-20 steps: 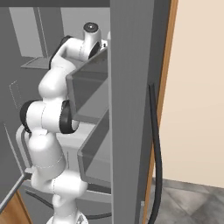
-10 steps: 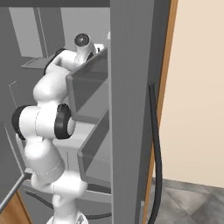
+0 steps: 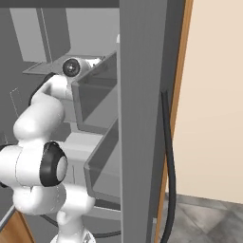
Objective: Retrieve the mango and peach from the fridge and place them into the bowl on the dining table.
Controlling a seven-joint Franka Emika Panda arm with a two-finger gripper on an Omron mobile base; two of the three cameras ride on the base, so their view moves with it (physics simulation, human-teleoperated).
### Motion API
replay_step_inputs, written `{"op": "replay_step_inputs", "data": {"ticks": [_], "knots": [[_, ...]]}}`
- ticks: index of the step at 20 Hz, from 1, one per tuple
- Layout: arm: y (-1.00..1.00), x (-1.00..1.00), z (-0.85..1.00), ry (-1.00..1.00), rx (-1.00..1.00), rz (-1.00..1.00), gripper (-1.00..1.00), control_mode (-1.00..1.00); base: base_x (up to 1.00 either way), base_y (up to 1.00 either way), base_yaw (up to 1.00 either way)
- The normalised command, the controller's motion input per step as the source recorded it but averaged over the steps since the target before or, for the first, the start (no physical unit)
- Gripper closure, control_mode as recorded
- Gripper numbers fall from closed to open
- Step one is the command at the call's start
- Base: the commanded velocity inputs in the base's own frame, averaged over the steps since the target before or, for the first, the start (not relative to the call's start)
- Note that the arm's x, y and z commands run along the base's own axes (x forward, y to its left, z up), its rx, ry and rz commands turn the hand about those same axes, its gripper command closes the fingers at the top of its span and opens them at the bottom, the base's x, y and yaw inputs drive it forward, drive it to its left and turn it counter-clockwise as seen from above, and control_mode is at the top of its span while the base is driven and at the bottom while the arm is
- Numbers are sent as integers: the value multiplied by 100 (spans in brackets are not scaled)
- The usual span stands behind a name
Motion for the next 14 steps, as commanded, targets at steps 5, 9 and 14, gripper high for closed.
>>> {"op": "replay_step_inputs", "data": {"ticks": [5, 9, 14], "knots": [[10, -100, 34, -24, 0, -10, 100, -100, 0, 0, 0], [-9, -100, 85, -24, 0, -11, 100, -100, 0, 0, 0], [-16, -100, 95, -3, 0, -4, 100, -100, 0, 0, 0]]}}
